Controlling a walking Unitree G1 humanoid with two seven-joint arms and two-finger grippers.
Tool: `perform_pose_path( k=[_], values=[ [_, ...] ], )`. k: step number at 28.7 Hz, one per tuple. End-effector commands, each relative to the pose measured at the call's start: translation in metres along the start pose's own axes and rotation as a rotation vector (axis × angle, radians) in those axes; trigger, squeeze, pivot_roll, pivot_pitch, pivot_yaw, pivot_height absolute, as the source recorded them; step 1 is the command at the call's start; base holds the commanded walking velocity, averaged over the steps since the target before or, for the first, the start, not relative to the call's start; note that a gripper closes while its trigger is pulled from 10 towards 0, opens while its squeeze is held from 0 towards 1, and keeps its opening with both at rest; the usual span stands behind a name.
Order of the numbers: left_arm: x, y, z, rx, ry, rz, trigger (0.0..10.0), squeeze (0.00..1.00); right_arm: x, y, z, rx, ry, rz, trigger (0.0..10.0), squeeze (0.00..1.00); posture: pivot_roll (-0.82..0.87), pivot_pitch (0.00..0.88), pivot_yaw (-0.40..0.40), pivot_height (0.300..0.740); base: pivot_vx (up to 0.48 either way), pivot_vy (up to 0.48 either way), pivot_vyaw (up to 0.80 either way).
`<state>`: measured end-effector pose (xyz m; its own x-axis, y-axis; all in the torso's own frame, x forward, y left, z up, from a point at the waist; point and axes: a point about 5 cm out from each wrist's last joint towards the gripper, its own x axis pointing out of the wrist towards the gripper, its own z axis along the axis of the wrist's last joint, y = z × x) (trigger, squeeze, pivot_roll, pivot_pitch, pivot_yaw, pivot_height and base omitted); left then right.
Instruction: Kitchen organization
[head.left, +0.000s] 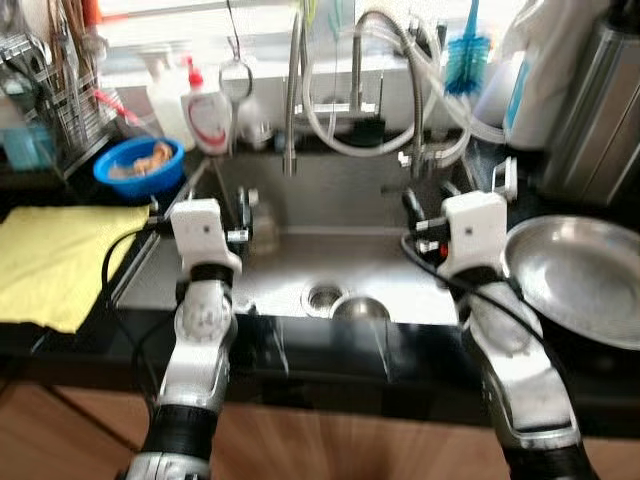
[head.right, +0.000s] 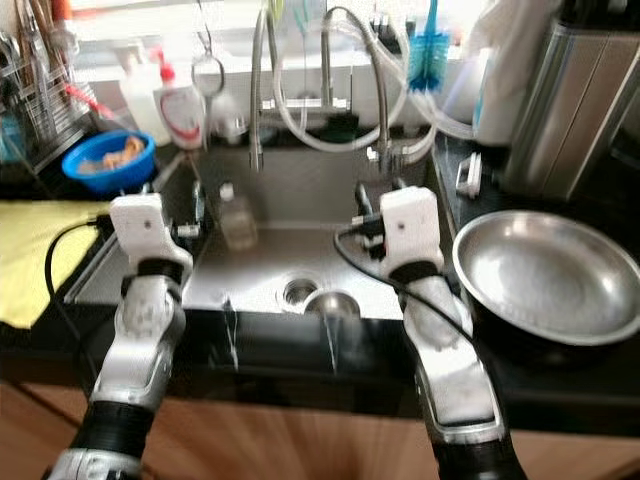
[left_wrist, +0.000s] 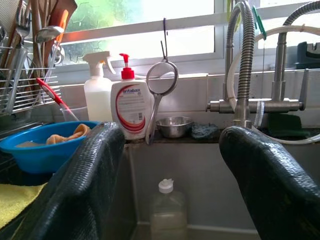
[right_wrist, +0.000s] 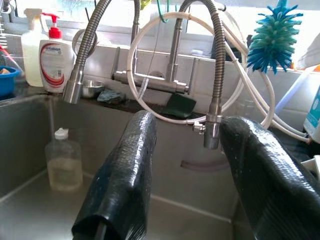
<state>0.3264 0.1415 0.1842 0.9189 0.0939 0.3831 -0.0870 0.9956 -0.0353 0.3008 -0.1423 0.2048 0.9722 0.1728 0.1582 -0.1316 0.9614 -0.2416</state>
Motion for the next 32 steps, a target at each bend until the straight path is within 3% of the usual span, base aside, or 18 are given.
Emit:
perform_pose_path(
  k=[1, 2, 3, 4, 7, 9, 12, 17, 31, 32],
  values=[
    [0.004, 0.003, 0.0, 0.015, -0.003, -0.001, 10.0, 0.0, 0.005, -0.006, 0.021, 0.046, -0.038, 0.006, 10.0, 0.0, -0.29, 0.0, 0.092, 0.74, 0.0, 0.0, 0.0],
    [0.004, 0.003, 0.001, 0.014, -0.004, -0.004, 10.0, 0.0, 0.007, -0.01, 0.026, 0.064, -0.025, 0.006, 10.0, 0.0, -0.3, 0.0, 0.094, 0.74, 0.0, 0.0, 0.0],
    [0.005, 0.003, 0.001, 0.015, -0.003, -0.008, 10.0, 0.0, 0.008, -0.012, 0.028, 0.068, -0.016, 0.008, 10.0, 0.22, -0.3, 0.0, 0.095, 0.74, 0.0, 0.0, 0.0],
    [0.005, 0.003, 0.0, 0.018, 0.0, -0.013, 10.0, 0.0, 0.01, -0.013, 0.033, 0.088, 0.015, 0.022, 10.0, 1.0, -0.3, 0.0, 0.097, 0.74, 0.0, 0.0, 0.0],
    [0.005, 0.003, -0.001, 0.019, 0.004, -0.018, 10.0, 0.0, 0.01, -0.012, 0.034, 0.09, 0.051, 0.047, 10.0, 1.0, -0.3, 0.0, 0.097, 0.74, 0.0, 0.0, 0.0],
    [0.005, 0.002, -0.001, 0.017, 0.006, -0.022, 10.0, 0.0, 0.009, -0.014, 0.03, 0.038, 0.134, 0.029, 10.0, 1.0, -0.3, 0.0, 0.097, 0.74, 0.0, 0.0, 0.0],
    [0.006, -0.001, -0.001, 0.011, 0.005, -0.035, 10.0, 0.0, 0.008, -0.015, 0.022, 0.071, 0.241, 0.012, 10.0, 1.0, -0.3, 0.0, 0.095, 0.74, 0.0, 0.0, 0.0],
    [0.007, -0.003, -0.002, 0.01, 0.009, -0.059, 10.0, 0.0, 0.006, -0.018, 0.017, 0.112, 0.328, -0.038, 10.0, 1.0, -0.3, 0.0, 0.094, 0.74, 0.0, 0.0, 0.0],
    [0.006, -0.014, -0.007, -0.013, 0.033, -0.113, 10.0, 0.0, 0.0, -0.029, 0.007, 0.08, 0.442, -0.109, 10.0, 1.0, -0.31, 0.0, 0.073, 0.74, 0.0, 0.0, 0.0],
    [0.006, -0.013, -0.007, -0.013, 0.032, -0.111, 10.0, 0.0, 0.001, -0.03, 0.009, 0.075, 0.44, -0.115, 10.0, 0.74, -0.31, 0.0, 0.071, 0.74, 0.0, 0.0, 0.0]
  ],
)
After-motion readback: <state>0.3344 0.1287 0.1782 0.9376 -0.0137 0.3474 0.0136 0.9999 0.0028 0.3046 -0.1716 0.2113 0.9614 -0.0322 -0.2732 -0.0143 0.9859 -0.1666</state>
